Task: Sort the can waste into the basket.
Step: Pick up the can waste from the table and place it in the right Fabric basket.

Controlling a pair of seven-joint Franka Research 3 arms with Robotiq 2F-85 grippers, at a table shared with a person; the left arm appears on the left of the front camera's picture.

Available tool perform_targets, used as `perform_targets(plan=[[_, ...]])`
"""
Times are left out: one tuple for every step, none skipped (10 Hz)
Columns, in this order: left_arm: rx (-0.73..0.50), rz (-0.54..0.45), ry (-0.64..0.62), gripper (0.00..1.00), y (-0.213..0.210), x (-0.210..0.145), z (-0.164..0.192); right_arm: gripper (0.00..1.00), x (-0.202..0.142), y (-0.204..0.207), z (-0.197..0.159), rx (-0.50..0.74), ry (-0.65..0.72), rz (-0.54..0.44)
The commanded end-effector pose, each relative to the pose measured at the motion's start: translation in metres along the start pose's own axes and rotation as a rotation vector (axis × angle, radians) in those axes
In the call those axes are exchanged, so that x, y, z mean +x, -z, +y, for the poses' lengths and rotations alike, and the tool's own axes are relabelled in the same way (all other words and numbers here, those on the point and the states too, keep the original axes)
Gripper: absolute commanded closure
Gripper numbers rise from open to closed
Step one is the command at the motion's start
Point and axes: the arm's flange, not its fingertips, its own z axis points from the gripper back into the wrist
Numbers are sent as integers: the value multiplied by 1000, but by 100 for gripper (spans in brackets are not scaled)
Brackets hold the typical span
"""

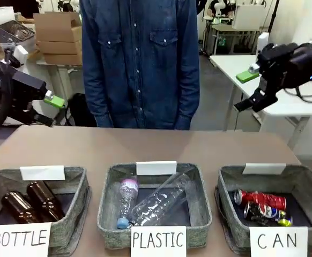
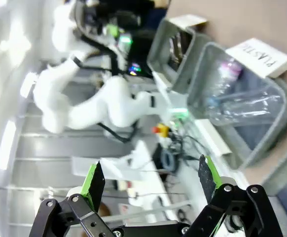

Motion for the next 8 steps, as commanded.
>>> perform_targets(plan=[[-477, -74, -136, 0, 11, -12, 9, 0, 10, -34, -19, 93, 269, -182], [-646, -64, -109, 0, 18, -13, 10, 0, 11, -55, -32, 68, 347, -296], [-168, -29, -39, 0, 0, -7, 0, 0, 7, -74, -40, 53, 374, -353], [-168, -29, -39, 0, 0, -7, 0, 0, 8, -34, -28, 43, 235, -148], [-168, -29, -39, 0, 0, -7, 0, 0, 8, -34, -28, 43, 235, -148], [-168, -29, -39, 0, 0, -7, 0, 0, 8, -34, -28, 43, 235, -148], [-168, -29, -39, 0, 0, -7, 0, 0, 8, -34, -28, 43, 235, -148], [-168, -29, -39, 0, 0, -7, 0, 0, 8, -34, -28, 43, 235, -148]])
